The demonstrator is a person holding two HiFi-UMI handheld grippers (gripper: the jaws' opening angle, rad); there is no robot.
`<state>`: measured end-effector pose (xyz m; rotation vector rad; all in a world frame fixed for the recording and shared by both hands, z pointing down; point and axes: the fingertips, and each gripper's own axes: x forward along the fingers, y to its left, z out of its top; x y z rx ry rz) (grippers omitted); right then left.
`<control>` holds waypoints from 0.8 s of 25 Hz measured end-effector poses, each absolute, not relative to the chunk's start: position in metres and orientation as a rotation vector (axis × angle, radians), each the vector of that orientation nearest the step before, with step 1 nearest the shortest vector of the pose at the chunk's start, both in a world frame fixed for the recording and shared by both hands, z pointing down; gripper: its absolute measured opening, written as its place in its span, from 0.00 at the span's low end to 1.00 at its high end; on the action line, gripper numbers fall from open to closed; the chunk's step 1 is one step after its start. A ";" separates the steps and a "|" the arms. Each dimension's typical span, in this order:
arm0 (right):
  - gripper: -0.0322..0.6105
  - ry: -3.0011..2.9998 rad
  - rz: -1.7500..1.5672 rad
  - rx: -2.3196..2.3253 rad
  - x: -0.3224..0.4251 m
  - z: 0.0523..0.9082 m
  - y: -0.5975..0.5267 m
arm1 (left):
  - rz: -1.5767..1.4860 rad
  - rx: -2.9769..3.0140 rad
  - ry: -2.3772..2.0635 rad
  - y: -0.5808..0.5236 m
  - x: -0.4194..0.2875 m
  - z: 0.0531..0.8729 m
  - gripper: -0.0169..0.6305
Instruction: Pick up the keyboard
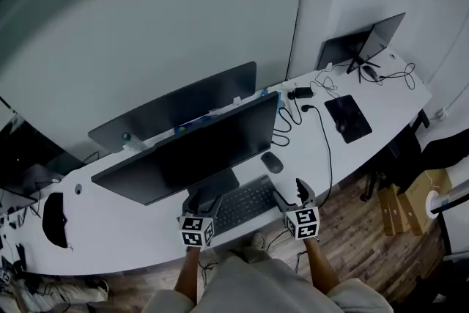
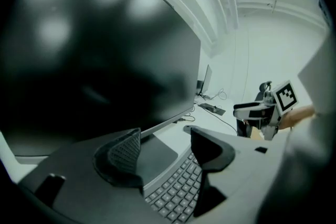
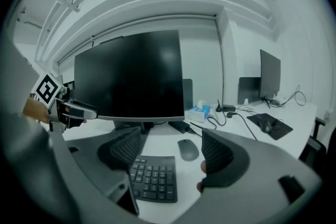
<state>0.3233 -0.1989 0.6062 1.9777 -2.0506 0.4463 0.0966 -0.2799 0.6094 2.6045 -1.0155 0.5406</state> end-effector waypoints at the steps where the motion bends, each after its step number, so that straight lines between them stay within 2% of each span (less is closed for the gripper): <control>1: 0.59 -2.072 0.447 1.947 0.312 0.608 -0.205 | 0.538 2.584 -1.046 -0.281 0.083 0.611 0.45; 13: 0.59 -2.255 0.406 1.654 0.172 0.613 -0.261 | 0.475 2.343 -1.350 -0.271 -0.082 0.618 0.45; 20: 0.59 -2.253 0.402 1.595 0.145 0.622 -0.255 | 0.459 2.271 -1.387 -0.254 -0.121 0.633 0.45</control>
